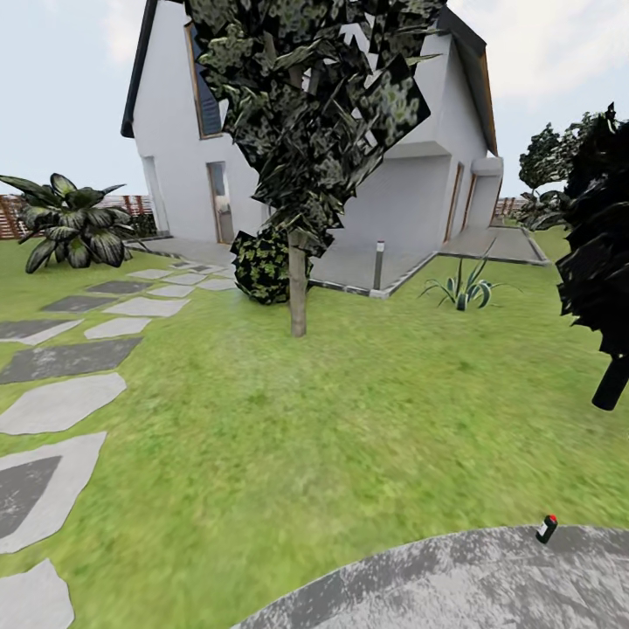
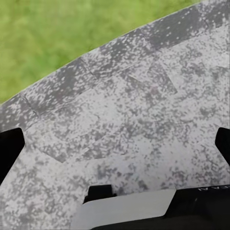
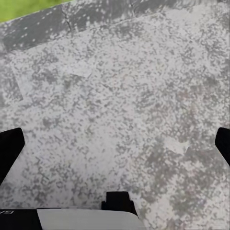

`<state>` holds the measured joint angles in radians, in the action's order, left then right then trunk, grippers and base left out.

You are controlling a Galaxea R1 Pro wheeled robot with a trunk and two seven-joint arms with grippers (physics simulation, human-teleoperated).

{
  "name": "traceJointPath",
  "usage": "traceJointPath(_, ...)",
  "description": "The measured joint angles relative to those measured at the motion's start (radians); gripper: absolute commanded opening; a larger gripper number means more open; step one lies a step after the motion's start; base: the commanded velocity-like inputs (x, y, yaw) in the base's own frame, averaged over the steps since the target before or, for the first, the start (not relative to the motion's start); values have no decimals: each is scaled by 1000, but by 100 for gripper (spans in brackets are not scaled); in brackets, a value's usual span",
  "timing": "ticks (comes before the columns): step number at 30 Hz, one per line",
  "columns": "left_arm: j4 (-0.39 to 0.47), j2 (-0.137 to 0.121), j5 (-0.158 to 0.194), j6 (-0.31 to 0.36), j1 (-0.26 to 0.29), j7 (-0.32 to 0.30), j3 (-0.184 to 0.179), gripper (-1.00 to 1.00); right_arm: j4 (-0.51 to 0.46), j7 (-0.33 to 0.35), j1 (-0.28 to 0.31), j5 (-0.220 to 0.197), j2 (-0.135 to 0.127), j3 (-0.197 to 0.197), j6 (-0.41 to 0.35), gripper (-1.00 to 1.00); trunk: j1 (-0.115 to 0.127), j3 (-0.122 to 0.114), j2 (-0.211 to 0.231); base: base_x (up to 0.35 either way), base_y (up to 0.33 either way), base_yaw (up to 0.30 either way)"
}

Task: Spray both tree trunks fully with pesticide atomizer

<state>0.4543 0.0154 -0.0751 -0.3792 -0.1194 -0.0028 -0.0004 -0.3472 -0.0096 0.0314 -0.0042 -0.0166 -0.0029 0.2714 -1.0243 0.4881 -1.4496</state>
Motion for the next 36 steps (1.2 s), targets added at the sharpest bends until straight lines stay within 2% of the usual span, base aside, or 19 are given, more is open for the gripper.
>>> traceJointPath(12,0,0,0,0,0,0,-2,100,0,0,0,0,0,0,0,100,0,12,0,350,136,-158)
traceJointPath(23,3,0,0,0,0,0,-6,100,0,0,0,0,1,0,0,100,0,22,0,350,136,-267)
traceJointPath(36,3,0,0,0,0,0,-6,100,0,0,-1,0,1,0,0,100,0,24,0,350,136,-273)
